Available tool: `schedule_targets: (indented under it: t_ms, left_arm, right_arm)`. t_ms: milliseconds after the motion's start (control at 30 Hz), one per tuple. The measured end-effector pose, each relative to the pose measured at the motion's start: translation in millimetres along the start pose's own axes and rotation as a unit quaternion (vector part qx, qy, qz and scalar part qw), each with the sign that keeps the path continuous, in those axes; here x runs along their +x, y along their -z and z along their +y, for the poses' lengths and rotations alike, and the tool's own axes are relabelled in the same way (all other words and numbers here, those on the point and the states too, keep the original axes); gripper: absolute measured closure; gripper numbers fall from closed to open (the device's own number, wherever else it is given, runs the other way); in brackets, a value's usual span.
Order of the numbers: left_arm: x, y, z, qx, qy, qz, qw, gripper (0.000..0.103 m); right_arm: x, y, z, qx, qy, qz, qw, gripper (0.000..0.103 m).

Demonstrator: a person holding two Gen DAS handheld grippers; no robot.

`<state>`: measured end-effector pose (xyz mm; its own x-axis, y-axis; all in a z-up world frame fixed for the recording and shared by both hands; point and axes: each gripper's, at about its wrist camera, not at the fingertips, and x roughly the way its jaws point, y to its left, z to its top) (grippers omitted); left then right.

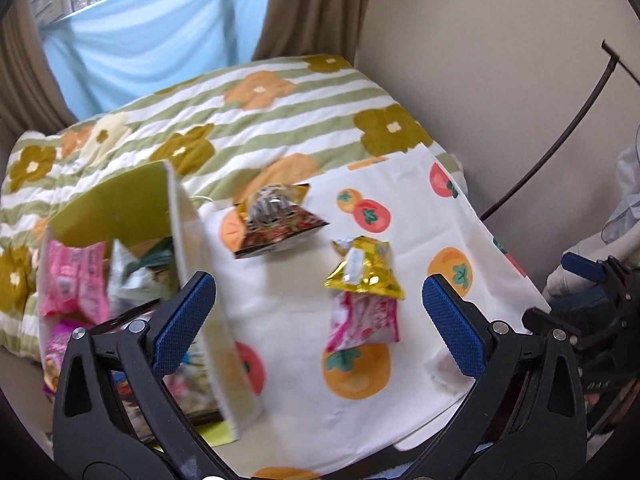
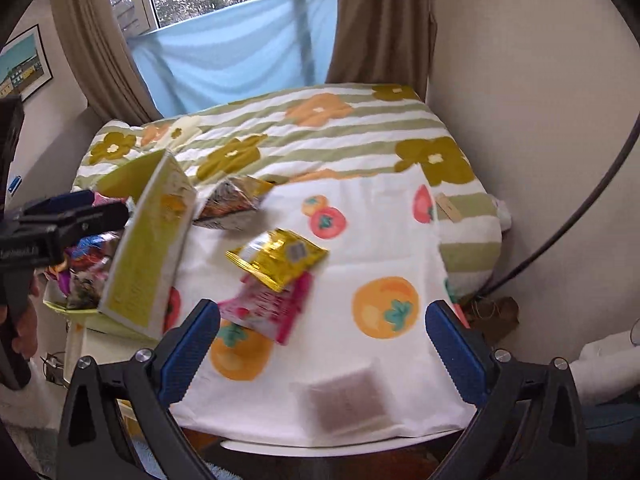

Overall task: Organize snacks
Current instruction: 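Move both open tools back toward the remaining snacks on the sheet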

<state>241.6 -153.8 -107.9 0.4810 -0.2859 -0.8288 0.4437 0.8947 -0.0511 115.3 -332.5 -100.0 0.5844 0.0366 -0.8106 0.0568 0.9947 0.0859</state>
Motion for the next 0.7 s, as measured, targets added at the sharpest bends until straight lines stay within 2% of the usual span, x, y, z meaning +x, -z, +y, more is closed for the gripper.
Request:
schedule_targets:
  t_ms: [67,267,500,700]
  left_arm:
    - [16.0,-5.2,-18.7,0.006,-0.002,0.013,0.9999,0.001]
    - [70.4,-12.0,-53.4,0.018,-0.010,0.062,0.9979,0.001]
    - [131.5,-11.1,-56.4,0.033,-0.024,0.111,0.9929,0.001]
    - [171.8,-4.5,-52.8,0.042,-0.024,0.144,0.9884,0.001]
  right_arm:
    - [5.4,5.4,-16.5,-0.003,0.004,0.009,1.000,0.001]
    - [32.8,29.7,-54.1,-0.010,-0.018,0.050,0.999,0.001]
    - [61.0,63.7,-58.7,-0.024,-0.048,0.089,0.995,0.001]
    - [87.0,90.3,-46.7,-0.046,-0.067,0.110,0.991,0.001]
